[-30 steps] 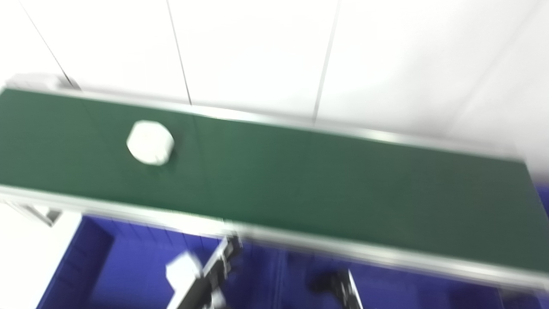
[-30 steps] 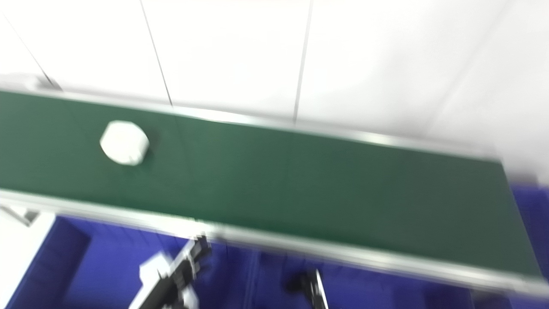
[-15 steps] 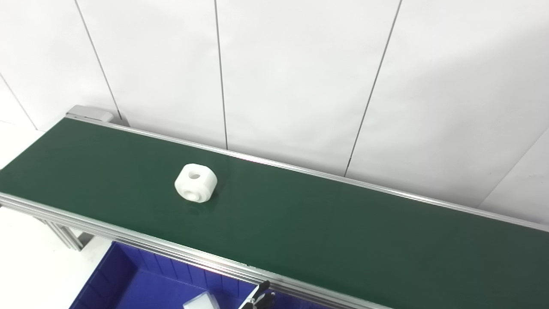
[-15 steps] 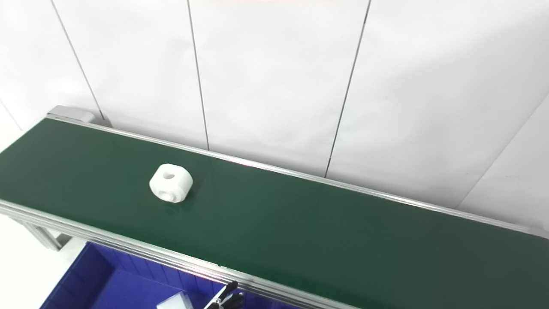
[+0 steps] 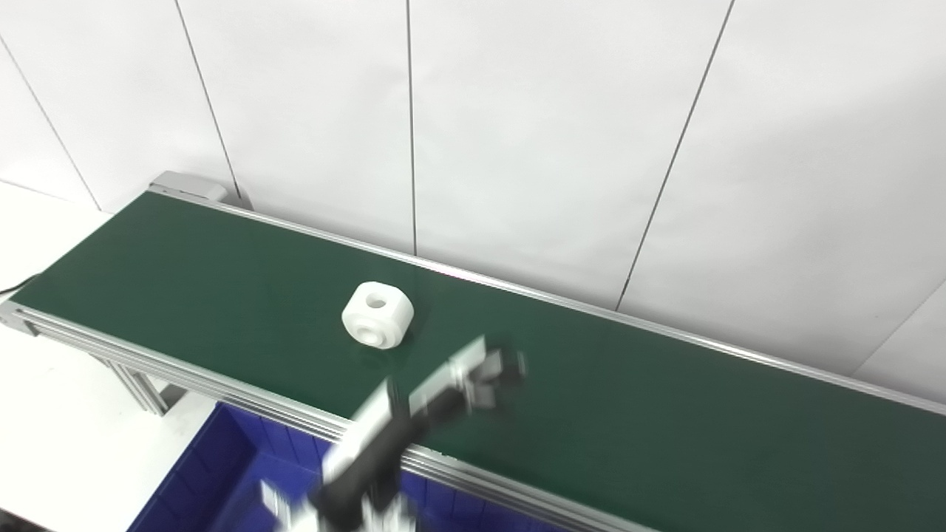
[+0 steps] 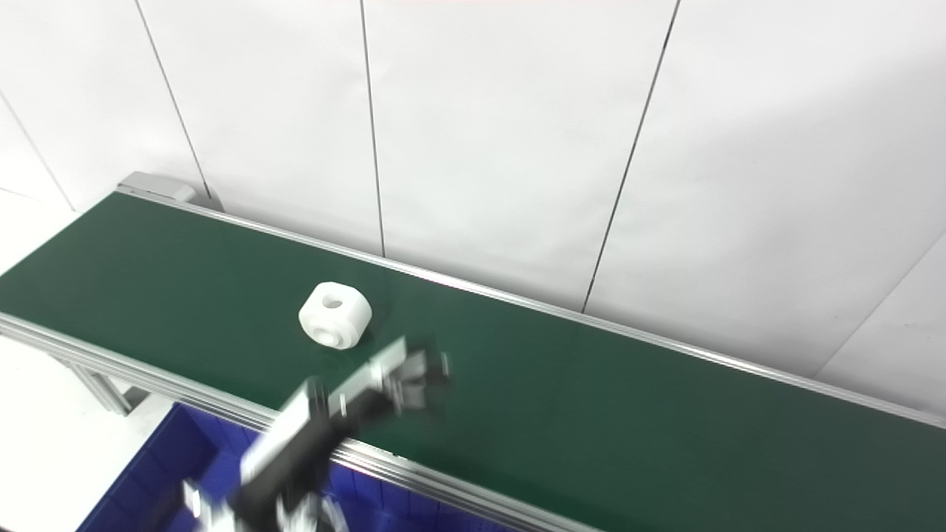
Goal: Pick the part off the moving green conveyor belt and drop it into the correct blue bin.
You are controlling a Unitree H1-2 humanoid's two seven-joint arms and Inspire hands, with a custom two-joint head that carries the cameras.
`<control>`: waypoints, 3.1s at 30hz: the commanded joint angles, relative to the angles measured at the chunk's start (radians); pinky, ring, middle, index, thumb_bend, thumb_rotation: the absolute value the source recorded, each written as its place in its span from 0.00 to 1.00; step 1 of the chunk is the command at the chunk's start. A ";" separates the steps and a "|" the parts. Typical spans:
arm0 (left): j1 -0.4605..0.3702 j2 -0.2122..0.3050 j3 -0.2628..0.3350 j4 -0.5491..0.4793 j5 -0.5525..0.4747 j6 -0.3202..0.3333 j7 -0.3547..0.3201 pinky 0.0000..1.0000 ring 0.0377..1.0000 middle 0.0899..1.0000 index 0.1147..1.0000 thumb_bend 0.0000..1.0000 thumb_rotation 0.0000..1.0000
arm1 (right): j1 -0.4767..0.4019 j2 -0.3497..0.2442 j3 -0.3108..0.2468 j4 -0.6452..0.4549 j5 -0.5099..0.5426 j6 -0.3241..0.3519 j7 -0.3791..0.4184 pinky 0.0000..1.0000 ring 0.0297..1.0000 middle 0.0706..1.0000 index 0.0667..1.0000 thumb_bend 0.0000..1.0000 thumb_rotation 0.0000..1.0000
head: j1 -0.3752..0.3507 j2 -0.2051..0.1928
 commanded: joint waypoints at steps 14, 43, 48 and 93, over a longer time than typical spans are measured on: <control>-0.505 0.246 -0.011 0.317 0.508 0.032 -0.046 0.71 0.89 0.93 0.95 0.99 0.50 | 0.012 0.022 -0.001 -0.038 -0.010 -0.055 0.021 1.00 0.96 0.99 1.00 0.93 1.00 | -0.012 0.036; -0.735 0.265 -0.336 0.846 0.917 0.125 -0.106 0.78 0.91 0.91 0.90 1.00 0.47 | 0.051 0.029 0.019 -0.093 -0.052 -0.055 0.008 0.92 0.93 0.96 1.00 0.89 1.00 | -0.050 0.100; -0.706 0.257 -0.357 0.869 0.972 0.135 0.051 0.76 0.88 0.89 0.88 1.00 0.33 | 0.058 0.030 0.022 -0.103 -0.047 -0.055 0.013 0.92 0.93 0.97 1.00 0.90 1.00 | -0.056 0.102; -0.320 0.468 -0.042 0.081 0.491 0.192 -0.155 0.33 0.37 0.44 0.46 0.50 0.00 | 0.088 0.035 0.034 -0.250 -0.027 0.028 0.059 0.95 0.95 0.99 1.00 0.85 1.00 | 0.062 0.338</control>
